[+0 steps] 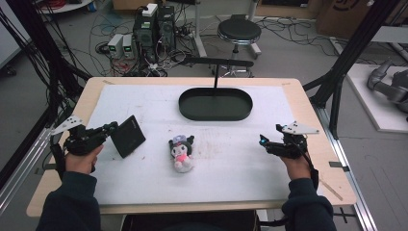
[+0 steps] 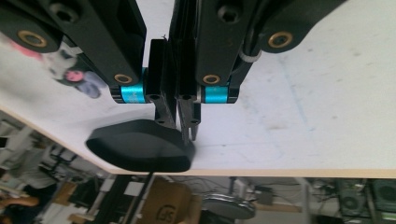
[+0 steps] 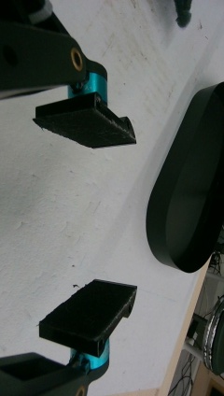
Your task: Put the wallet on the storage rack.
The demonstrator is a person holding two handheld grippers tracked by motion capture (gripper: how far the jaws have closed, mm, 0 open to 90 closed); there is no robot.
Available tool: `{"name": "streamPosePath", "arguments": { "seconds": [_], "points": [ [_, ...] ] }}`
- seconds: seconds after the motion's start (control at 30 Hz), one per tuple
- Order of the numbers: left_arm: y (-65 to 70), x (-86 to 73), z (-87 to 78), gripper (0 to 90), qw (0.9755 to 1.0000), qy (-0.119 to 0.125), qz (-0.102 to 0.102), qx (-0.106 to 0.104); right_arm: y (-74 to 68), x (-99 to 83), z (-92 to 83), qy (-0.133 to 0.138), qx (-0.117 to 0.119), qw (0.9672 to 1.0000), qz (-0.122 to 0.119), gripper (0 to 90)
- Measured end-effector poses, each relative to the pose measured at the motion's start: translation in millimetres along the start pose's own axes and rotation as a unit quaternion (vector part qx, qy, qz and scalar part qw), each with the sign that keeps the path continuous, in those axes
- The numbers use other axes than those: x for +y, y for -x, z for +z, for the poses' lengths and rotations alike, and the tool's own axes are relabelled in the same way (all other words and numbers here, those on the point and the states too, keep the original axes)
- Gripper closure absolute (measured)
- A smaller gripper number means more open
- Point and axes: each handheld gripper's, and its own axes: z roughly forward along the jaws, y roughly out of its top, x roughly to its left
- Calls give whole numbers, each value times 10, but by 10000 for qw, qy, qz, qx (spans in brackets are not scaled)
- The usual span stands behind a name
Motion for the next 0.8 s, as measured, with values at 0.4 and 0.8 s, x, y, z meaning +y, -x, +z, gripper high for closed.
{"name": "streamPosePath", "arguments": {
  "seconds": [0.4,0.8],
  "points": [
    [-56,-62,9,776,9986,181,-97,-489,4,-1,-8,4,7,10000,5,240],
    [-29,-76,36,668,9972,262,37,-703,1,-2,-2,-12,1,10000,-15,241]
  ]
}}
